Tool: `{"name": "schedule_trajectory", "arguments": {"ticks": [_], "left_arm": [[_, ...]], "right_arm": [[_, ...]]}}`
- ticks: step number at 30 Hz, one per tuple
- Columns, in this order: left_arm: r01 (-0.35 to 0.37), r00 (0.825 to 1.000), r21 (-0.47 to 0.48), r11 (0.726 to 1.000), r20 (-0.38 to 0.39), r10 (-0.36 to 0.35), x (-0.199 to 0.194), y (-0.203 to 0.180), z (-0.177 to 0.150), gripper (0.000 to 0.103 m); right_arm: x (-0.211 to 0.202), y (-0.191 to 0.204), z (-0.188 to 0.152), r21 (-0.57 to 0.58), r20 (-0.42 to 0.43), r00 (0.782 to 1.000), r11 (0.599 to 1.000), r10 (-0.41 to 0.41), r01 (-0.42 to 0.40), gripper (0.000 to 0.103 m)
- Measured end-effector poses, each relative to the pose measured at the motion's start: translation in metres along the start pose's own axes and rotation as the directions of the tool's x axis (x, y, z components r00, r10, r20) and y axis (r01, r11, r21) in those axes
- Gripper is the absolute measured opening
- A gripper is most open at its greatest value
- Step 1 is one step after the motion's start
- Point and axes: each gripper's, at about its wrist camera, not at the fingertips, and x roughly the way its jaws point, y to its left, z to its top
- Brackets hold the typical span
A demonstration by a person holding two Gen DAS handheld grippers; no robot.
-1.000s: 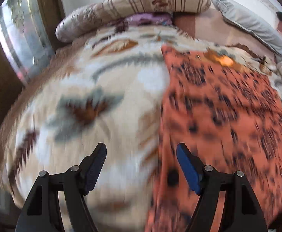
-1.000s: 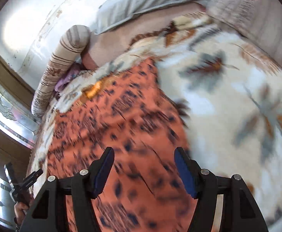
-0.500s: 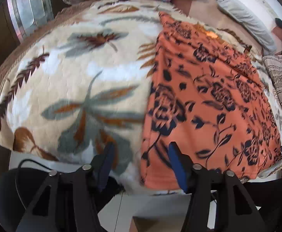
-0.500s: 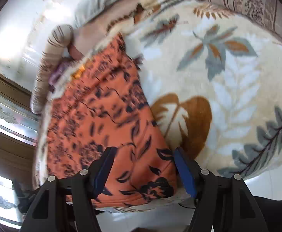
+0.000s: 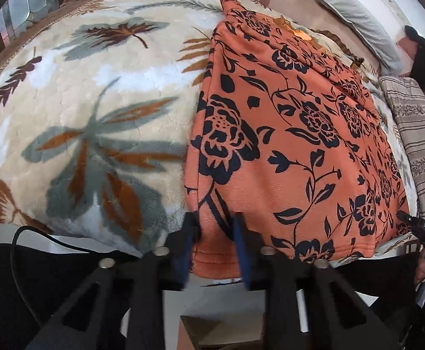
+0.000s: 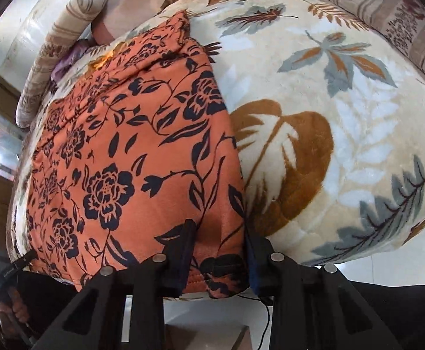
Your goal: Fold small clothes
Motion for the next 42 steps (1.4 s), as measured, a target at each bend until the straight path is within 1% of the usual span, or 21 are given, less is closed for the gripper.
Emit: {"name": "schedule_trajectory", "arguments": {"ticks": [1,2,3,4,5,7,8,9,10,11,13,14,16,17,20,25,28,30,34,37,42], "left_arm": [[0.004,1.000,0.000,1.000,0.003,-0.004,0.000,0.000,0.000,0.014],[0.015,1.000,0.000,1.000,0.007,-0.015,-0.001,0.000,0.000,0.012],[0.021,1.000,0.002,1.000,0.009,-0.021,-0.001,0.000,-0.001,0.012],[0.021,1.000,0.004,1.000,0.009,-0.021,-0.001,0.000,-0.001,0.011],[0.016,1.000,0.008,1.000,0.007,-0.016,-0.001,0.000,-0.001,0.012],[0.009,1.000,0.006,1.000,-0.002,-0.009,-0.001,0.000,0.000,0.014],[0.004,1.000,0.010,1.000,-0.010,-0.004,0.000,0.000,0.000,0.017],[-0.007,1.000,0.016,1.000,-0.024,0.007,0.001,-0.002,0.001,0.032],[-0.015,0.999,0.018,1.000,-0.036,0.016,0.002,-0.001,0.000,0.050],[-0.019,0.999,0.016,1.000,-0.047,0.020,0.004,-0.002,0.000,0.054],[-0.015,0.999,0.016,1.000,-0.051,0.016,0.007,-0.004,-0.001,0.054],[-0.016,0.999,0.019,1.000,-0.051,0.017,0.008,-0.005,-0.001,0.050],[-0.010,0.999,0.009,1.000,-0.050,0.011,0.007,-0.005,0.002,0.015],[0.016,0.999,0.001,1.000,-0.051,-0.015,0.006,-0.004,0.004,0.009],[0.050,0.998,-0.004,0.999,-0.039,-0.050,-0.002,-0.004,0.011,0.007],[0.151,0.988,0.036,0.988,0.036,-0.152,-0.035,-0.010,0.036,0.007],[0.199,0.975,0.052,0.979,0.089,-0.204,-0.060,-0.010,0.064,0.007],[0.221,0.966,0.062,0.973,0.122,-0.227,-0.075,-0.013,0.092,0.007],[0.235,0.957,0.073,0.969,0.157,-0.244,-0.088,-0.017,0.145,0.007],[0.222,0.957,0.068,0.973,0.174,-0.231,-0.080,-0.023,0.203,0.007],[0.178,0.968,0.038,0.983,0.172,-0.182,-0.031,-0.034,0.294,0.007]], "right_arm": [[0.001,0.003,0.001,-0.015,0.000,1.000,1.000,-0.006,0.006,0.036],[0.002,0.006,0.000,-0.029,0.003,1.000,1.000,-0.010,0.010,0.036],[0.002,0.008,-0.001,-0.048,0.005,1.000,0.999,-0.020,0.020,0.032],[0.002,0.012,-0.003,-0.071,0.011,0.999,0.997,-0.037,0.038,0.021],[0.002,0.014,-0.003,-0.086,0.012,0.999,0.995,-0.049,0.050,0.016],[-0.001,0.014,-0.003,-0.087,0.014,0.999,0.995,-0.046,0.047,0.012],[-0.004,0.012,-0.002,-0.072,0.015,0.999,0.997,-0.031,0.032,0.012],[-0.007,0.010,-0.002,-0.060,0.015,1.000,0.998,-0.018,0.019,0.012],[-0.009,0.009,-0.003,-0.059,0.012,1.000,0.998,-0.018,0.019,0.012],[-0.009,0.008,-0.002,-0.058,-0.002,1.000,0.998,-0.017,0.017,0.013],[-0.004,0.005,-0.002,-0.045,-0.052,0.999,0.999,-0.004,0.002,0.016],[-0.002,0.005,-0.004,-0.046,-0.061,0.998,0.999,0.002,-0.005,0.016],[-0.002,0.008,-0.005,-0.082,-0.051,0.999,0.997,0.010,-0.014,0.016],[-0.002,0.011,-0.004,-0.097,-0.052,0.999,0.995,0.012,-0.017,0.015],[-0.011,0.015,-0.001,-0.110,-0.045,0.996,0.991,0.074,-0.079,0.009],[-0.046,0.011,0.021,-0.069,0.014,0.980,0.978,0.199,-0.197,0.008],[-0.063,0.009,0.046,-0.044,0.064,0.959,0.961,0.275,-0.273,0.008],[-0.070,0.010,0.066,-0.032,0.093,0.948,0.953,0.303,-0.302,0.008],[-0.074,0.020,0.125,-0.023,0.162,0.934,0.947,0.319,-0.319,0.008],[-0.061,0.023,0.179,0.003,0.189,0.930,0.947,0.314,-0.320,0.008],[-0.007,0.039,0.276,0.049,0.220,0.937,0.956,0.272,-0.289,0.008]]}}
